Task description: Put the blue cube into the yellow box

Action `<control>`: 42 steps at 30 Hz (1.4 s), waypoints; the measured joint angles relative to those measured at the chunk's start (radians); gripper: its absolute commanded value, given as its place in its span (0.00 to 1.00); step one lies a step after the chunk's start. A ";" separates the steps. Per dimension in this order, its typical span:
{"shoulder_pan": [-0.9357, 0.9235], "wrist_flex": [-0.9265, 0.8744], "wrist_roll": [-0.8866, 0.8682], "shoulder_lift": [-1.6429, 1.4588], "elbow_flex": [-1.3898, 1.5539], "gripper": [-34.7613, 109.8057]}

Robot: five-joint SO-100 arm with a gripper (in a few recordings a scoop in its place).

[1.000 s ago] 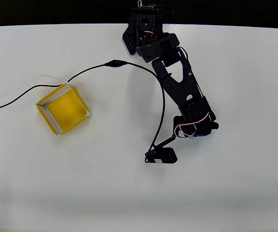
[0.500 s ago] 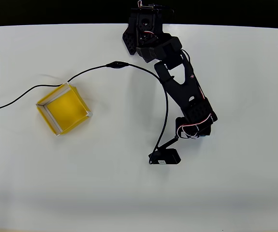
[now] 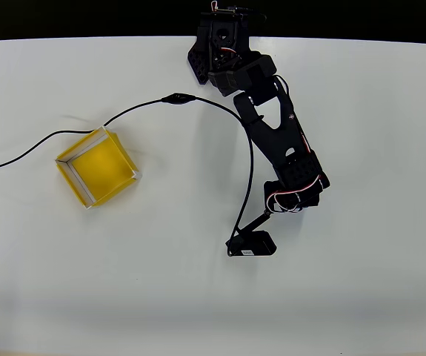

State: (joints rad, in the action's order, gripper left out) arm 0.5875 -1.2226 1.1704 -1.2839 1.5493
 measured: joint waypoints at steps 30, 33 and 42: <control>-1.085 0.397 0.546 -0.733 0.489 0.32; -1.164 0.505 0.577 -0.736 0.540 0.32; -1.339 0.709 0.634 -0.733 0.601 0.33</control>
State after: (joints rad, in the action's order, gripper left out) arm -0.7517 -0.5139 1.8040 -2.0172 2.1506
